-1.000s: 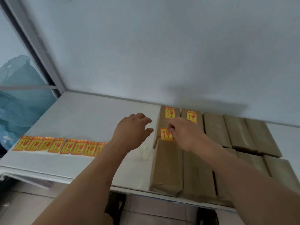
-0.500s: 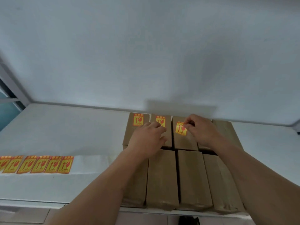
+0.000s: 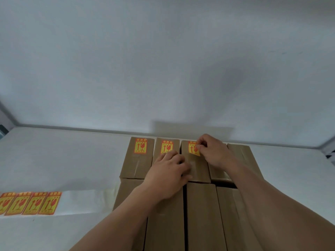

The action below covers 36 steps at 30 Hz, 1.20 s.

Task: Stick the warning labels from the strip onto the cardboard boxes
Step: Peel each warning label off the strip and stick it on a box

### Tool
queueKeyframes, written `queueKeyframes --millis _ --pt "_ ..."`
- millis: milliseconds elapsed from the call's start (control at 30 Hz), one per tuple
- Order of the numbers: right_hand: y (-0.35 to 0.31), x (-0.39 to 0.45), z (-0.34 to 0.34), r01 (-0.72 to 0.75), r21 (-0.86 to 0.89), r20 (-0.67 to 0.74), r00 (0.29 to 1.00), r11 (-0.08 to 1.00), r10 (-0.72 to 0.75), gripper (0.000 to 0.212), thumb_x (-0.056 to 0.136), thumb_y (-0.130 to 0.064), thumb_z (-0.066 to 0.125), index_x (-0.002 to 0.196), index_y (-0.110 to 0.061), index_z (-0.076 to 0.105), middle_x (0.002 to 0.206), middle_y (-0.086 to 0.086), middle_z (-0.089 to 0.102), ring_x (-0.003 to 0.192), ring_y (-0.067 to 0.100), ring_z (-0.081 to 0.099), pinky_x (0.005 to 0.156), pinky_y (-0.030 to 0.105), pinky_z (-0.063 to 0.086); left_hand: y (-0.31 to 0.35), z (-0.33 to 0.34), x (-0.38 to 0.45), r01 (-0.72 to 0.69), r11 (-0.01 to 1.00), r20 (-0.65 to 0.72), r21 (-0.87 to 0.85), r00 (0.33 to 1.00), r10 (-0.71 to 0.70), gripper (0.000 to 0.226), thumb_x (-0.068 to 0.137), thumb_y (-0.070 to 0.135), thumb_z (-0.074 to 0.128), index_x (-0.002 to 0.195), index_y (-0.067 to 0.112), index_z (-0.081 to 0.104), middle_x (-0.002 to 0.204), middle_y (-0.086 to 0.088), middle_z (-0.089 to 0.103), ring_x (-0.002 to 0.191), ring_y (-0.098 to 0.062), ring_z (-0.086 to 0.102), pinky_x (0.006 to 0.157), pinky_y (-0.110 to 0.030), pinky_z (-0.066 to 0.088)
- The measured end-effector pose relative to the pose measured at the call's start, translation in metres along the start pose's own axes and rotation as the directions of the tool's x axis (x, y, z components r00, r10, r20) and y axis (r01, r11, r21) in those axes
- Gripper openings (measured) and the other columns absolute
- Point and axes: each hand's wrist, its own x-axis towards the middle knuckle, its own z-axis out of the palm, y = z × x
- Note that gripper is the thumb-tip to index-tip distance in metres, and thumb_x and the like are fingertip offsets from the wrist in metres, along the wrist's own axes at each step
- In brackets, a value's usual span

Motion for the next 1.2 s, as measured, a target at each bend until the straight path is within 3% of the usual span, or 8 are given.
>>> queueKeyframes --millis 167,367,567,800,1200 --pt "0.002 0.006 0.004 -0.005 -0.023 0.020 1.000 1.000 0.005 0.010 0.096 -0.029 0.054 0.106 -0.025 0.053 0.108 -0.003 0.058 0.093 0.013 0.053 0.070 0.025 0.038 0.000 0.000 0.002 0.003 1.000 0.030 0.002 1.000 -0.003 0.044 0.097 0.053 0.036 0.134 0.036 0.050 0.139 0.009 0.045 0.137 -0.018 0.020 0.114 -0.040 0.016" --pt "0.002 0.007 0.007 -0.006 -0.049 0.005 1.000 0.999 0.006 0.005 0.096 -0.028 0.055 0.099 -0.028 0.052 0.105 -0.005 0.057 0.091 0.013 0.051 0.062 0.022 0.034 0.001 -0.001 0.000 0.005 1.000 0.030 -0.001 1.000 -0.005 0.044 0.097 0.053 0.035 0.134 0.036 0.050 0.139 0.008 0.045 0.137 -0.018 0.021 0.114 -0.040 0.015" --pt "0.003 0.010 0.007 -0.023 -0.063 0.017 1.000 0.998 0.024 0.007 0.095 -0.029 0.057 0.101 -0.027 0.054 0.111 -0.003 0.060 0.095 0.014 0.052 0.073 0.028 0.037 0.001 0.000 -0.002 0.002 1.000 0.032 0.005 0.999 -0.002 0.044 0.097 0.054 0.034 0.135 0.036 0.049 0.139 0.009 0.044 0.136 -0.018 0.020 0.113 -0.039 0.014" --pt "0.004 0.012 0.008 -0.035 -0.040 0.018 0.999 0.999 0.036 0.007 0.094 -0.028 0.058 0.100 -0.029 0.054 0.112 -0.002 0.060 0.096 0.014 0.052 0.075 0.027 0.037 0.000 0.002 -0.001 0.003 1.000 0.030 -0.006 1.000 -0.003 0.043 0.097 0.053 0.034 0.134 0.037 0.049 0.138 0.009 0.044 0.136 -0.017 0.021 0.113 -0.039 0.015" --pt "0.005 0.014 0.011 -0.051 -0.046 -0.019 0.999 0.998 0.051 0.009 0.093 -0.029 0.060 0.097 -0.027 0.052 0.100 -0.004 0.059 0.091 0.016 0.054 0.073 0.029 0.040 0.001 0.002 0.000 0.018 1.000 0.049 -0.008 0.999 -0.017 0.044 0.097 0.054 0.034 0.135 0.038 0.047 0.140 0.010 0.042 0.137 -0.018 0.021 0.114 -0.041 0.015"
